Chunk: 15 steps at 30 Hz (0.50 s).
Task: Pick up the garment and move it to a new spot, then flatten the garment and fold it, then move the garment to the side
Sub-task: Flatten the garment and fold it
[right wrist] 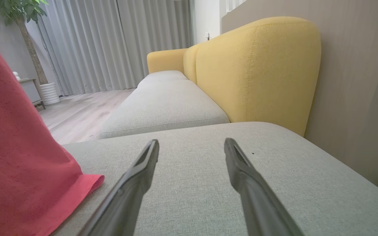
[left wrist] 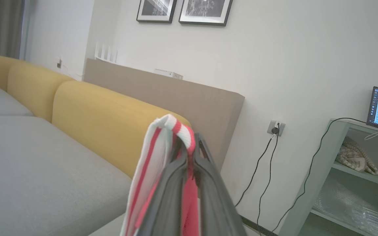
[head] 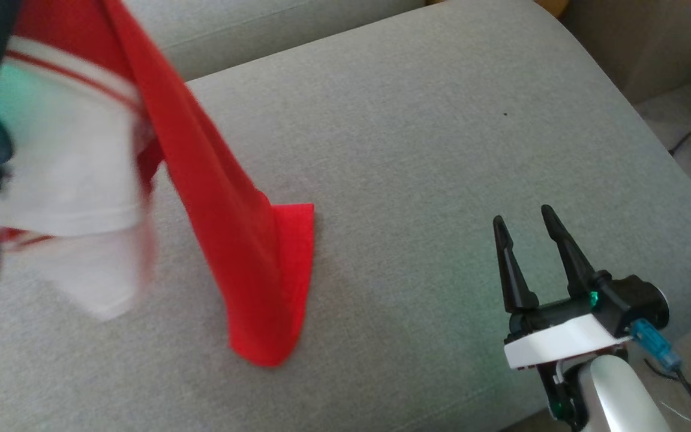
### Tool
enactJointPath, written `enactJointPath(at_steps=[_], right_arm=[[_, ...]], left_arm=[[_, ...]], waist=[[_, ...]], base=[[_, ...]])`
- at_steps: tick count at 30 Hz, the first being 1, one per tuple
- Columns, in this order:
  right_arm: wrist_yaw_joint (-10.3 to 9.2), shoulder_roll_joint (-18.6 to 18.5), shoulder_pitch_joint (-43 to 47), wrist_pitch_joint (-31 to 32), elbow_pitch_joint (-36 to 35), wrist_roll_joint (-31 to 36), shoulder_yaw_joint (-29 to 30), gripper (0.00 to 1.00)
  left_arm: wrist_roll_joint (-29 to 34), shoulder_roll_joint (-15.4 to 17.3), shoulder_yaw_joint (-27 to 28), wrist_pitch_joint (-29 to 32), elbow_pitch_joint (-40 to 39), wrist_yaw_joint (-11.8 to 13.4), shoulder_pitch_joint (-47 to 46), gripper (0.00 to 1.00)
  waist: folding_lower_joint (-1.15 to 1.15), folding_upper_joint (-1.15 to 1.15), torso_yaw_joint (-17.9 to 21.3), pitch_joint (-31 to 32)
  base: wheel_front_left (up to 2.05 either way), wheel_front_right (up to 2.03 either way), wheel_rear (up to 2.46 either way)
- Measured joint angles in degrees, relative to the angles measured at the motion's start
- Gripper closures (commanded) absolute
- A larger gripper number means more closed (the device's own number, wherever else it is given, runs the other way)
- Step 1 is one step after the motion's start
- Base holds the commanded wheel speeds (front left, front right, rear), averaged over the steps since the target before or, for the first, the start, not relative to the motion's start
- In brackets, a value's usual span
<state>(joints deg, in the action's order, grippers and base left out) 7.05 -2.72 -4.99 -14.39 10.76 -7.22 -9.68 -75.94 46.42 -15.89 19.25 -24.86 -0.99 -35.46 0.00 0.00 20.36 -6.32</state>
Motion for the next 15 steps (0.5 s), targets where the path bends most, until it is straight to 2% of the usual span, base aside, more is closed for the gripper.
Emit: enactJointPath(at_steps=[2,4,11,15], right_arm=[[0.00,0.00,-0.02,0.00,0.00,0.00,-0.22,0.00],[0.00,0.01,-0.07,0.00,0.00,-0.01,-0.45,0.00],[0.00,0.01,-0.36,0.00,-0.02,-0.93,-1.43,0.00],[0.00,0.00,-1.05,0.00,-0.09,-1.86,-2.43,0.00]], left_arm=[[-0.20,-1.42,-2.04,0.60,2.02,-0.02,-1.42,1.00],[-0.21,-4.60,-4.82,0.57,3.91,-0.04,-2.23,1.00],[0.90,-21.76,-19.05,-1.89,10.55,-0.69,-2.21,1.00],[4.61,-30.48,-27.27,-3.30,17.39,-2.15,-2.31,1.00]], waist=[[0.00,0.00,0.59,-0.29],[0.00,0.00,1.23,-0.69],[0.00,0.00,3.84,-2.55],[0.00,0.00,5.86,-3.81]], base=[[0.00,0.00,0.00],[0.00,0.00,0.00],[0.00,0.00,0.00],[0.00,0.00,0.00]])
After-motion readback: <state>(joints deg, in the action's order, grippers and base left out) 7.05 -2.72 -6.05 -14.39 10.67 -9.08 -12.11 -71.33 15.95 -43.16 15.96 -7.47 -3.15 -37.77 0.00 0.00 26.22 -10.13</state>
